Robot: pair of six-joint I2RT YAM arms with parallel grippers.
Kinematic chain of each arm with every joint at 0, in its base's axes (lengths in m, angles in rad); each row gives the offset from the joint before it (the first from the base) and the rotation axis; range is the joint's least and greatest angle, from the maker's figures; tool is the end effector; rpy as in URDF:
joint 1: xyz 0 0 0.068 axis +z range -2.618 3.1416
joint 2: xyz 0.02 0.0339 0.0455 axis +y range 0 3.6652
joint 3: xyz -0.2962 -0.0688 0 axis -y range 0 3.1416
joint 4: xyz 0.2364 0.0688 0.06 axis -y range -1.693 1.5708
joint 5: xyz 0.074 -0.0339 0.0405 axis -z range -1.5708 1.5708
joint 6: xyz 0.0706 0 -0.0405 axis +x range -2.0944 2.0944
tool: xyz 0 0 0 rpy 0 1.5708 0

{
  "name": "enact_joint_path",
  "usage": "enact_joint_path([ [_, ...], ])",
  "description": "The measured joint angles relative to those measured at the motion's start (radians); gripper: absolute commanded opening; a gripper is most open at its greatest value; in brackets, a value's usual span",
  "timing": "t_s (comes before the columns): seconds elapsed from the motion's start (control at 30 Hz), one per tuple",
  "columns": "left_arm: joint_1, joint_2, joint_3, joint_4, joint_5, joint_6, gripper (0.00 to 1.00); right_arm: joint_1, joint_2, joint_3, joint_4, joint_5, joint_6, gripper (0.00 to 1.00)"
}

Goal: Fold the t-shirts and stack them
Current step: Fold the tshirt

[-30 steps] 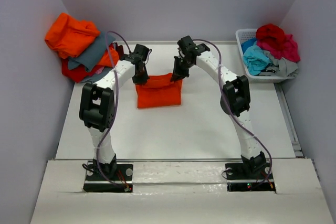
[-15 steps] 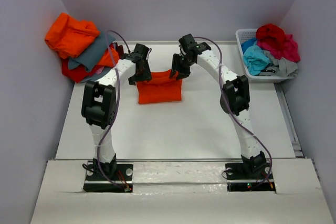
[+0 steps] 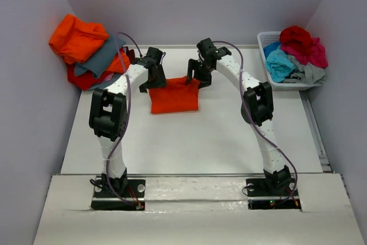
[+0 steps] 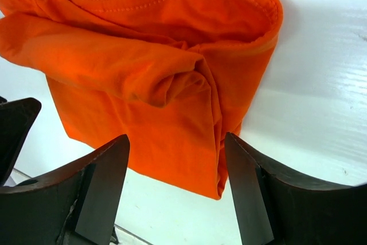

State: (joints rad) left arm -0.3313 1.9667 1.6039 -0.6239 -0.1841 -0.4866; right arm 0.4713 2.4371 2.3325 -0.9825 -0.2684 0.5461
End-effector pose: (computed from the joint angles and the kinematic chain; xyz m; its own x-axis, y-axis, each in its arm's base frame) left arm 0.4350 -0.1360 0.2394 -0.8022 -0.2102 -0.5588 -0.1706 0.9776 -0.1229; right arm 0.4843 0.2678 0.2145 -0.9585 0.0736 -0.2755 -0.0584 0.8950 0.4422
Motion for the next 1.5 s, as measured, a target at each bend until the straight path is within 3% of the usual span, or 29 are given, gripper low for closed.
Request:
enact_joint_path([
  [0.13,-0.019,0.000,0.000,-0.009,0.018,0.000,0.77,0.000,-0.029,-0.047,-0.001,-0.012,0.003,0.64],
  [0.3,-0.049,0.000,0.000,-0.026,0.032,0.000,0.77,0.000,-0.050,-0.098,0.011,-0.047,0.012,0.44],
  [0.4,-0.059,0.018,0.024,-0.048,0.035,0.000,0.77,0.000,-0.050,-0.097,0.014,-0.069,0.019,0.39],
  [0.67,-0.047,0.229,0.256,-0.085,0.011,-0.001,0.77,0.000,0.067,0.115,0.021,-0.116,0.026,0.41],
  [0.97,0.001,0.348,0.410,-0.125,-0.026,-0.020,0.79,-0.006,0.128,0.111,0.024,-0.134,0.034,0.46],
  [1.5,0.051,0.361,0.470,-0.138,-0.119,-0.046,0.80,-0.035,0.136,0.095,0.034,-0.125,0.033,0.48],
])
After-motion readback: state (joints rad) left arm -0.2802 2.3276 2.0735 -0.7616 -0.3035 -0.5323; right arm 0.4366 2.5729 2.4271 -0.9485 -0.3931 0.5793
